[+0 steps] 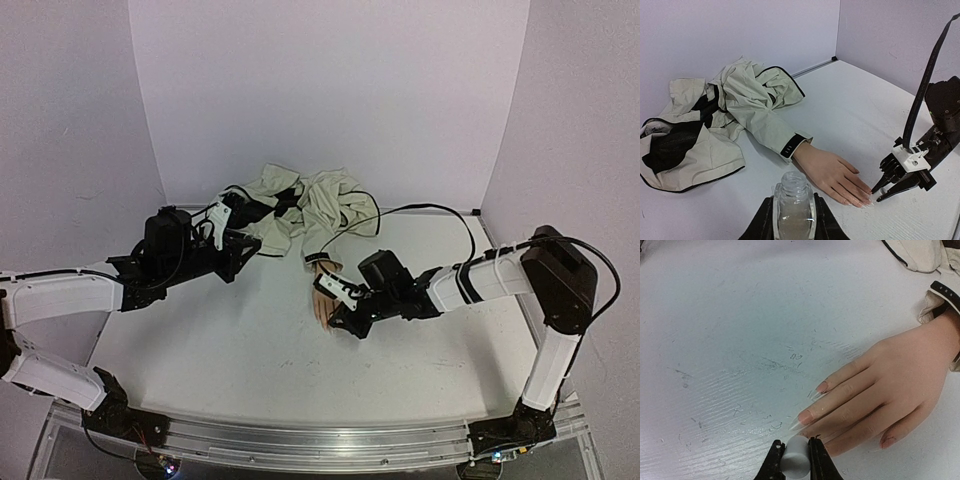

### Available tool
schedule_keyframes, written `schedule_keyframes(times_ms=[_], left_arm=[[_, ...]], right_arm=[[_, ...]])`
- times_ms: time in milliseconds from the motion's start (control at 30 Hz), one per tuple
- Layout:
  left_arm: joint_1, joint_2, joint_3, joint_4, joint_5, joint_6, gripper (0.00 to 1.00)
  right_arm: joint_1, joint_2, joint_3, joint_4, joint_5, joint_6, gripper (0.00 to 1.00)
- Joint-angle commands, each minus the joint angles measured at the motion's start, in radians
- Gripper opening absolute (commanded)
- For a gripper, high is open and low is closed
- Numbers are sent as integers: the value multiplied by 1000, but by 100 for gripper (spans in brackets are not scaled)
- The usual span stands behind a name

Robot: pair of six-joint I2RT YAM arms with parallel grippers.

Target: Paint the nails

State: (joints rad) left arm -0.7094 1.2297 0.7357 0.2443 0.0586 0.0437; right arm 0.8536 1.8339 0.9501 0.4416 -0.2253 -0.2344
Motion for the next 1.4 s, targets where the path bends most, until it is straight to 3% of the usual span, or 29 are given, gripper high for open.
schedule_keyframes(times_ms=[0, 1367], left_arm=[[5, -22, 24, 61, 12, -8, 0], [7, -37, 16, 61, 13, -8, 0]], right_arm=[[7, 12, 42, -7, -26, 4, 0], [17, -13, 10, -51, -25, -2, 0]])
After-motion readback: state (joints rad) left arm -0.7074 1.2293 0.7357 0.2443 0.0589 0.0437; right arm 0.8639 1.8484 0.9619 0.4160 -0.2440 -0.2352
